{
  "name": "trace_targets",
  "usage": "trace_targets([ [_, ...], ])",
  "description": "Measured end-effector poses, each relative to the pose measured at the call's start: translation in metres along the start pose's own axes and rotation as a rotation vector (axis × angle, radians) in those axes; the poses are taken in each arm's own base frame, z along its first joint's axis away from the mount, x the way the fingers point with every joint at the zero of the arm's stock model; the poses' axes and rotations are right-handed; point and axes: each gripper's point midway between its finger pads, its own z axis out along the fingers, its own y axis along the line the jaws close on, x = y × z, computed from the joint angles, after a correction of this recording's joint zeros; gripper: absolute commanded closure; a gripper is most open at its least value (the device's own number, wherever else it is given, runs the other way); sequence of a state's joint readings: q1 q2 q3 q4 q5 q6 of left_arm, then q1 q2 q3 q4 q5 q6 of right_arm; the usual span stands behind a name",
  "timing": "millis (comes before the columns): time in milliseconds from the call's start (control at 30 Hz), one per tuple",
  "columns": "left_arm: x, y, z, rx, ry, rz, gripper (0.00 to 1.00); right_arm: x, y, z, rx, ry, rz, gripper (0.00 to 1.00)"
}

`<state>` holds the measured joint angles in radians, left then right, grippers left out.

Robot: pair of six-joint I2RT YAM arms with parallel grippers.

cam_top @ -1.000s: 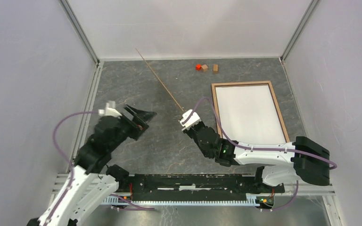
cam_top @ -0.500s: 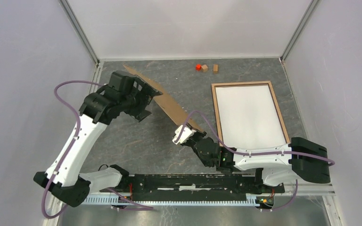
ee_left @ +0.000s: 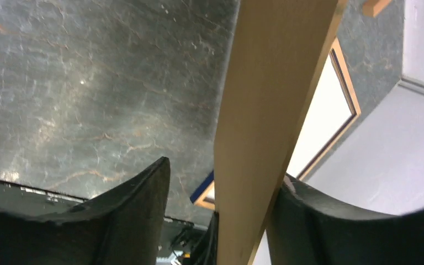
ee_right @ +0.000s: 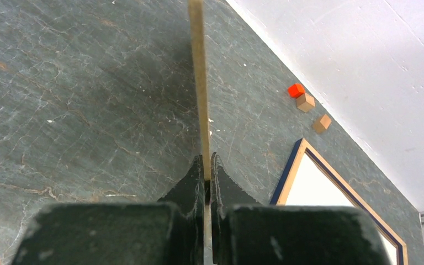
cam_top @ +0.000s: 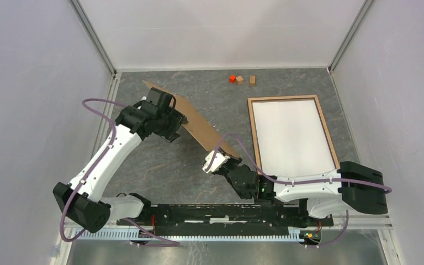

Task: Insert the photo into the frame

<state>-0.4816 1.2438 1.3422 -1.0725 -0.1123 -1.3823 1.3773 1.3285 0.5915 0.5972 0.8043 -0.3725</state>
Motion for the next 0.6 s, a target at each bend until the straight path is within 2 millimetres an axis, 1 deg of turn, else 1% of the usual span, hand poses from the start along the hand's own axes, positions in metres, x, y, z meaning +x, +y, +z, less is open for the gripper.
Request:
trace_targets([
  [33, -0.001, 0.003, 0.006, -0.008, -0.009, -0.001, 0.5, 0.0, 0.001, -0.001, -0.001, 0.001, -0.001, 0.99],
  [67, -0.002, 0.005, 0.012, -0.009, -0.017, -0.001, 0.62, 0.001, 0.002, -0.002, -0.004, 0.0, -0.003, 0.95],
  [100, -0.002, 0.005, 0.017, -0.002, -0.023, -0.001, 0.7, 0.002, 0.004, -0.004, -0.011, 0.001, -0.01, 0.88],
  [167, -0.003, 0.002, 0.024, 0.028, -0.032, 0.0, 0.84, 0.004, 0.008, -0.007, -0.024, 0.005, -0.022, 0.66],
  [200, -0.003, 0.001, 0.027, 0.041, -0.036, 0.001, 0.87, 0.006, 0.011, -0.008, -0.03, 0.009, -0.024, 0.53],
  [233, -0.004, 0.003, 0.031, 0.045, -0.046, 0.011, 0.94, 0.007, 0.013, -0.01, -0.037, 0.013, -0.021, 0.38],
  [267, -0.004, 0.005, 0.032, 0.048, -0.05, 0.016, 0.98, 0.007, 0.013, -0.013, -0.04, 0.016, -0.011, 0.27],
  [300, -0.005, 0.004, 0.033, 0.061, -0.057, 0.025, 0.98, 0.007, 0.013, -0.015, -0.043, 0.022, 0.005, 0.2],
  [367, -0.009, 0.002, 0.031, 0.095, -0.075, 0.039, 0.98, 0.006, 0.009, -0.022, -0.055, 0.047, 0.031, 0.15],
  [433, -0.016, 0.006, 0.025, 0.114, -0.1, 0.052, 0.98, -0.003, 0.003, -0.029, -0.079, 0.06, 0.073, 0.11],
  [533, -0.03, 0.022, 0.014, 0.117, -0.147, 0.069, 0.98, -0.036, -0.014, -0.044, -0.138, 0.023, 0.18, 0.08],
  [600, -0.038, 0.029, 0.003, 0.144, -0.181, 0.106, 0.98, -0.063, -0.034, -0.061, -0.171, -0.03, 0.263, 0.08],
])
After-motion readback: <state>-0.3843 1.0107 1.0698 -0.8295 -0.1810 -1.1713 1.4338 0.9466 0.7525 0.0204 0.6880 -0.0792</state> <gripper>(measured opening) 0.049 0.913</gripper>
